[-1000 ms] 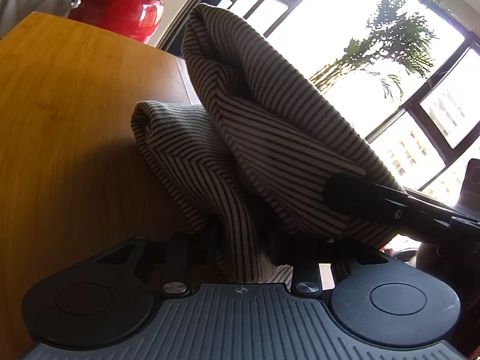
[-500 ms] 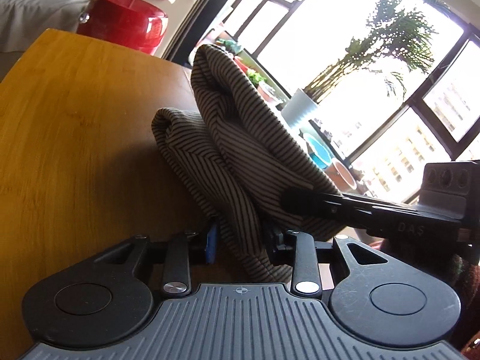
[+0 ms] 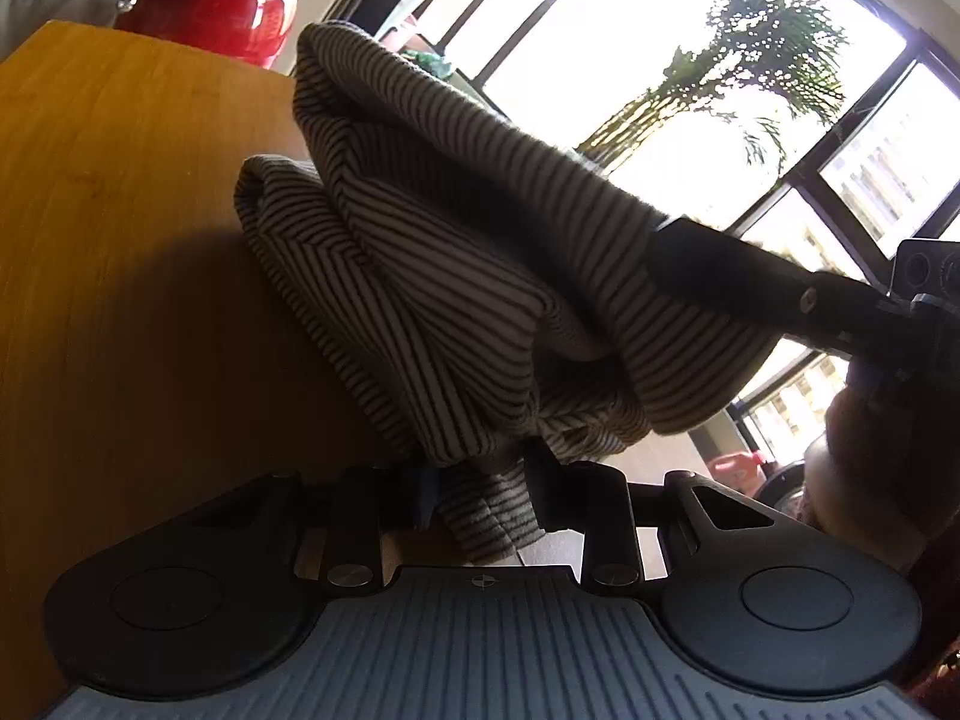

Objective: Fold clothes
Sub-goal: 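Hold the sweater with the right gripper while the left gripper presses the fold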

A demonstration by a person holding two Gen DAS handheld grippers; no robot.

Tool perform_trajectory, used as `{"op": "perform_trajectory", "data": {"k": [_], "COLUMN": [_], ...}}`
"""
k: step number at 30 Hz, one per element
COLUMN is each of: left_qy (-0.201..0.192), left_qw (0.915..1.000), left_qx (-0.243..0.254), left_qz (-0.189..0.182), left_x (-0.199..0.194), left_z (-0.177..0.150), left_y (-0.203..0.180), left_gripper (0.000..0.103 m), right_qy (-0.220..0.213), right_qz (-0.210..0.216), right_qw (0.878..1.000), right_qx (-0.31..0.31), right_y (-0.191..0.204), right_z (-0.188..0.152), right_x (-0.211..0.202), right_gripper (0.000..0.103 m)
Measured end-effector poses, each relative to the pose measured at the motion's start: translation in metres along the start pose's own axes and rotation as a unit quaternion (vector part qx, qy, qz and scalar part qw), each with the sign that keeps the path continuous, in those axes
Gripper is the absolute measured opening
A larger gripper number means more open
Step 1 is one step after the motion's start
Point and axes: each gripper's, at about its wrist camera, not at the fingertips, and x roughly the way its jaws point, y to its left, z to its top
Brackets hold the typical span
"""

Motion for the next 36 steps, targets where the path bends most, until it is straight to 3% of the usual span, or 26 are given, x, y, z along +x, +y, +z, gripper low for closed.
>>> {"op": "perform_trajectory", "data": {"k": [5, 9, 11, 13, 16, 19, 21, 23, 25, 26, 30, 33, 36], "left_qy": [0.0, 0.0, -0.001, -0.002, -0.003, 0.0, 0.003, 0.004, 0.004, 0.004, 0.005, 0.006, 0.009], "left_qw": [1.0, 1.0, 1.0, 1.0, 0.9997, 0.9991, 0.9992, 0.9994, 0.9996, 0.9996, 0.9998, 0.9999, 0.9998], "left_qx": [-0.001, 0.0, 0.0, 0.001, 0.013, 0.028, 0.029, 0.026, 0.024, 0.023, 0.018, 0.012, 0.017], "left_qz": [0.003, 0.003, 0.004, 0.006, 0.018, 0.032, 0.029, 0.021, 0.015, 0.013, 0.005, -0.003, 0.002], "left_x": [-0.001, -0.001, -0.001, -0.003, -0.009, -0.016, -0.019, -0.019, -0.017, -0.016, -0.012, -0.008, -0.009], "left_z": [-0.002, -0.002, -0.005, -0.008, -0.01, -0.015, -0.018, -0.021, -0.022, -0.022, -0.019, -0.017, -0.016], "left_y": [0.001, 0.001, 0.001, 0.0, -0.004, -0.009, -0.009, -0.01, -0.011, -0.011, -0.008, -0.006, -0.006], "left_gripper": [0.033, 0.033, 0.034, 0.034, 0.034, 0.042, 0.042, 0.041, 0.04, 0.04, 0.039, 0.038, 0.036], "right_qy": [0.026, 0.015, 0.008, -0.004, -0.008, 0.004, 0.013, 0.016, 0.015, 0.011, -0.013, 0.006, 0.051], "right_qz": [-0.007, -0.045, -0.07, -0.085, -0.089, -0.101, -0.119, -0.14, -0.134, -0.128, -0.102, -0.078, -0.081], "right_qw": [0.999, 0.999, 0.996, 0.993, 0.989, 0.985, 0.982, 0.976, 0.977, 0.979, 0.983, 0.983, 0.978], "right_qx": [0.046, -0.014, -0.056, -0.086, -0.116, -0.136, -0.148, -0.168, -0.164, -0.158, -0.152, -0.169, -0.186], "right_y": [-0.019, -0.003, 0.009, 0.018, 0.031, 0.034, 0.03, 0.027, 0.026, 0.027, 0.037, 0.044, 0.041], "right_z": [-0.019, -0.018, -0.017, -0.017, -0.017, -0.021, -0.027, -0.032, -0.031, -0.028, -0.015, -0.015, -0.032], "right_x": [0.016, 0.009, 0.006, 0.003, 0.004, 0.015, 0.024, 0.03, 0.027, 0.021, -0.011, -0.019, -0.003], "right_gripper": [0.015, 0.017, 0.027, 0.051, 0.06, 0.067, 0.067, 0.051, 0.024, 0.02, 0.017, 0.017, 0.018]}}
